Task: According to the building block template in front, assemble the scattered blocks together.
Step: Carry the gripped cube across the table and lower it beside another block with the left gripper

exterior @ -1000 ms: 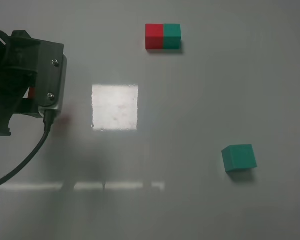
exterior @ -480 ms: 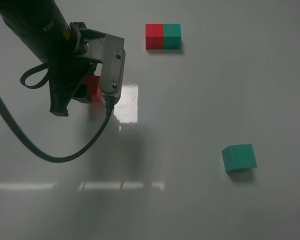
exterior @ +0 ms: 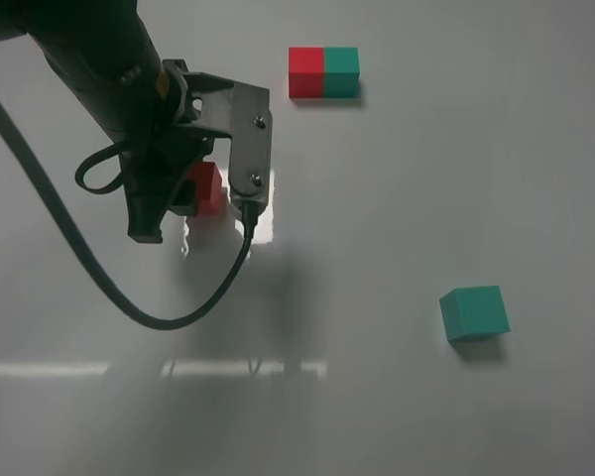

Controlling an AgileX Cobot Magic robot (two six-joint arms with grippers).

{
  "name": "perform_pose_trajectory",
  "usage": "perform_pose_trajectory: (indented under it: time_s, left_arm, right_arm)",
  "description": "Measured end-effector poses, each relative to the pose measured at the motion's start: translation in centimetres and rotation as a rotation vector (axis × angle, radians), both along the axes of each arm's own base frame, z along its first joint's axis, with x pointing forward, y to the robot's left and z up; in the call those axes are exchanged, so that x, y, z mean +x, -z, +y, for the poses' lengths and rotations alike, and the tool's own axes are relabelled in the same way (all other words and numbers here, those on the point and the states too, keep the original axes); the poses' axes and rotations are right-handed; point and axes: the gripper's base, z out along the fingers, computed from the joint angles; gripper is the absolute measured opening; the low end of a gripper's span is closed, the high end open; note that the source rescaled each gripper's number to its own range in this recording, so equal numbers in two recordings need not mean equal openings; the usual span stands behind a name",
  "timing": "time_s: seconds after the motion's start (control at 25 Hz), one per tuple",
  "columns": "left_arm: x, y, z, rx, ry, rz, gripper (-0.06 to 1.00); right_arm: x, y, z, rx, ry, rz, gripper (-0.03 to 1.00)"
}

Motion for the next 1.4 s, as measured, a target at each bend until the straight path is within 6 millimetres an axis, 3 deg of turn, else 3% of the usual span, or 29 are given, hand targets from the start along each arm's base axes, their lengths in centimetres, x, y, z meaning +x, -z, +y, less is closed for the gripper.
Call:
perform_pose_trajectory:
  time_s: [1.12,1.16,1.28,1.4]
  left_arm:
    - [0.6,1.0,-1.1,-0.041,0.009,0.016,0.01]
    - [0.6,1.0,-1.1,-0.043,0.008,0.015,0.08]
    - [0.7,1.0,-1.2,-0.059,-0.001,0.005,0.45]
    - [0.7,0.9,-1.2,-0.072,-0.014,-0.002,0.57]
  right_arm:
    - [0.0,0.0,0.0,0.001,0.000,0.000,0.76]
    - [0.0,0.0,0.0,0.001,0.000,0.000,0.76]
    - [0.0,0.0,0.0,0.001,0.000,0.000,0.76]
    - [0.0,0.0,0.0,0.001,0.000,0.000,0.76]
